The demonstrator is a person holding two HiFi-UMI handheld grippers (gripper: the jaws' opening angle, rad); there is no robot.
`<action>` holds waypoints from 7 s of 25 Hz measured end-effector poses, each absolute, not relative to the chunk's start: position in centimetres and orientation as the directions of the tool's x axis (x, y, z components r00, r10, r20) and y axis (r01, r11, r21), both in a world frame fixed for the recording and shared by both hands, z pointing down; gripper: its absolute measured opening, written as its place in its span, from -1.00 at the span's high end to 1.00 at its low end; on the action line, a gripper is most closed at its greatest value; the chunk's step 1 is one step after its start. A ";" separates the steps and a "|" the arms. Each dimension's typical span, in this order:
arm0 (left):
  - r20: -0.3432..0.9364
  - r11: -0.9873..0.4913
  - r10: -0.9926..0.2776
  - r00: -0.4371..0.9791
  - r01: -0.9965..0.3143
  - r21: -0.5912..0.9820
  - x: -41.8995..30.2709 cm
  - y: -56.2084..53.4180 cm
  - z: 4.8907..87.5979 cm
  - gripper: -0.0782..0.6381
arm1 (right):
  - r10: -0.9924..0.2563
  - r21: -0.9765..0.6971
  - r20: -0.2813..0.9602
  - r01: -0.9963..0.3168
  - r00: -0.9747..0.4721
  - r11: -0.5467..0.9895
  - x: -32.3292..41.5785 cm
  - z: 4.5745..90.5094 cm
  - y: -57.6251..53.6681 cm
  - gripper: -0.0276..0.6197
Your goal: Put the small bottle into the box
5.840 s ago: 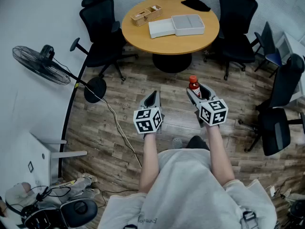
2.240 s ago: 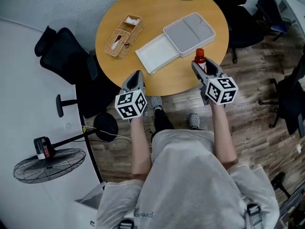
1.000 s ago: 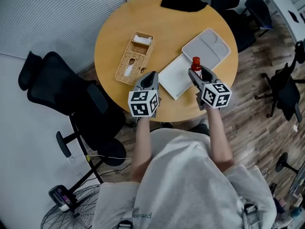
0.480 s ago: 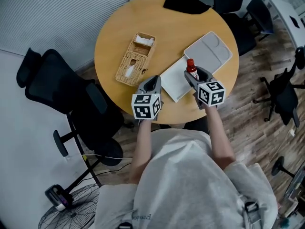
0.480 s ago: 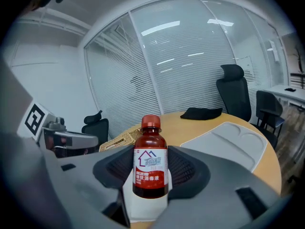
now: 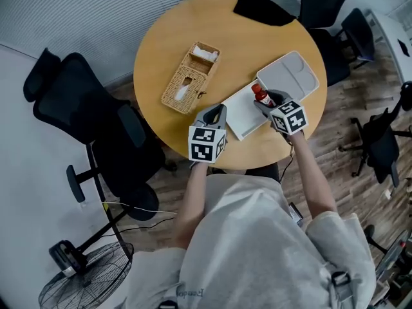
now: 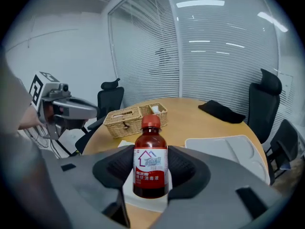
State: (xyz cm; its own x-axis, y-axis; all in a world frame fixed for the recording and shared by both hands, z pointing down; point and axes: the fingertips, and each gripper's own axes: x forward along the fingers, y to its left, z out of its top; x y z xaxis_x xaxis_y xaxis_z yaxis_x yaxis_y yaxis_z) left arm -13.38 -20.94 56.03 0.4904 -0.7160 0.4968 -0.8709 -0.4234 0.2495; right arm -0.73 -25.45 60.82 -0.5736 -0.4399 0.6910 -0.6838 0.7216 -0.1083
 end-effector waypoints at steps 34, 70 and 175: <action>0.505 -0.432 -0.698 0.508 -0.861 0.269 -14.4 -23.0 56.9 0.70 | -0.178 -0.042 0.884 -0.452 -0.433 0.891 -2.9 68.8 -24.7 0.22; 0.522 -0.425 -0.677 0.519 -0.855 0.298 -15.1 -23.5 58.2 0.70 | 0.006 -0.168 0.941 -0.453 -0.338 0.875 -5.9 73.5 -19.9 0.22; 0.505 -0.590 -0.593 0.627 -0.765 0.258 -11.6 -17.3 57.5 0.70 | -0.822 -0.267 0.428 -0.921 -0.376 0.282 1.7 57.1 -17.7 0.86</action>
State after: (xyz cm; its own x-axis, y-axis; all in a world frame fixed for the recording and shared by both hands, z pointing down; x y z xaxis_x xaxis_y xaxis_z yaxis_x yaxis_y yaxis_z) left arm -11.64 -17.35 57.48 0.6274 -0.5925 0.5053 -0.7650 -0.5902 0.2578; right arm 1.65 -17.70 57.09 -0.3756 -0.8222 0.4276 -0.9215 0.2823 -0.2668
